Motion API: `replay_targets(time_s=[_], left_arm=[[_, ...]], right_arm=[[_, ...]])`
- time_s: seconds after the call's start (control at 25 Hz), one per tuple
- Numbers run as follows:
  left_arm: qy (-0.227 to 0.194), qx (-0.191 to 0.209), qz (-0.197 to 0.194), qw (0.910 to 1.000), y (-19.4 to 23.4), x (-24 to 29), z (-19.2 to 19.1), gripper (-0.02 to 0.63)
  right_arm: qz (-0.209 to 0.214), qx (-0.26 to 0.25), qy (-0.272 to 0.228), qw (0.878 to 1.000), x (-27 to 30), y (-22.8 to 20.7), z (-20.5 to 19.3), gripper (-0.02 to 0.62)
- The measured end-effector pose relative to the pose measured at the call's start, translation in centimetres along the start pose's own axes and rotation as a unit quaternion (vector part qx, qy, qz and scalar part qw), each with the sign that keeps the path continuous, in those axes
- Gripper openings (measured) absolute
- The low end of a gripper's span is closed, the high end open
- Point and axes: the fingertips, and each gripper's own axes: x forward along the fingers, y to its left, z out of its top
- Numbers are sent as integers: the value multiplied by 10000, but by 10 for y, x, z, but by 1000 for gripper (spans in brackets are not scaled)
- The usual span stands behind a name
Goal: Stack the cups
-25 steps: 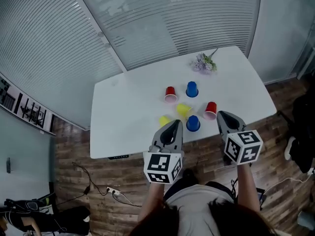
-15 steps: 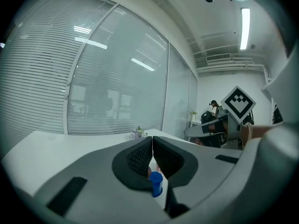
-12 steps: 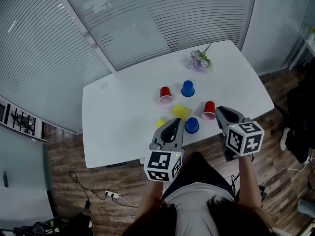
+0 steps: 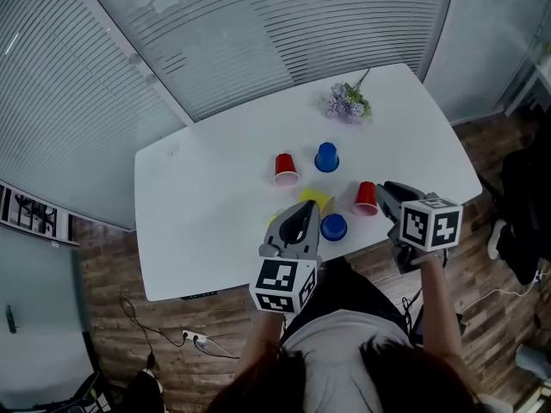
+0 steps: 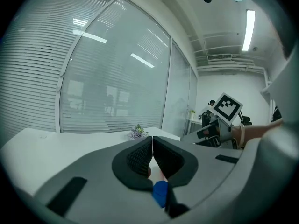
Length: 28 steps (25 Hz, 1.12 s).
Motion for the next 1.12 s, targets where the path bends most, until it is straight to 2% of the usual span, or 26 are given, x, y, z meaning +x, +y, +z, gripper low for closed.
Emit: replay_targets(time_s=[0.44,0.6,0.92,1.12], left_arm=[[147,-62,-27,9999,13,40,-1,21],[186,-102,-15,9998,17,50,-1,21],[372,-287,171,9987,31,65,-11,21],[431,-355,249,9981,39,71,-16,21]], right_arm=[[62,727,1109,9912,48,-39,-30,203],[187,1089,1483,9828,64,-47,-42,243],[323,1753,2055,9623,90,-65,-66,276],[377,1987,2322,9514,101,-69,-81,288]])
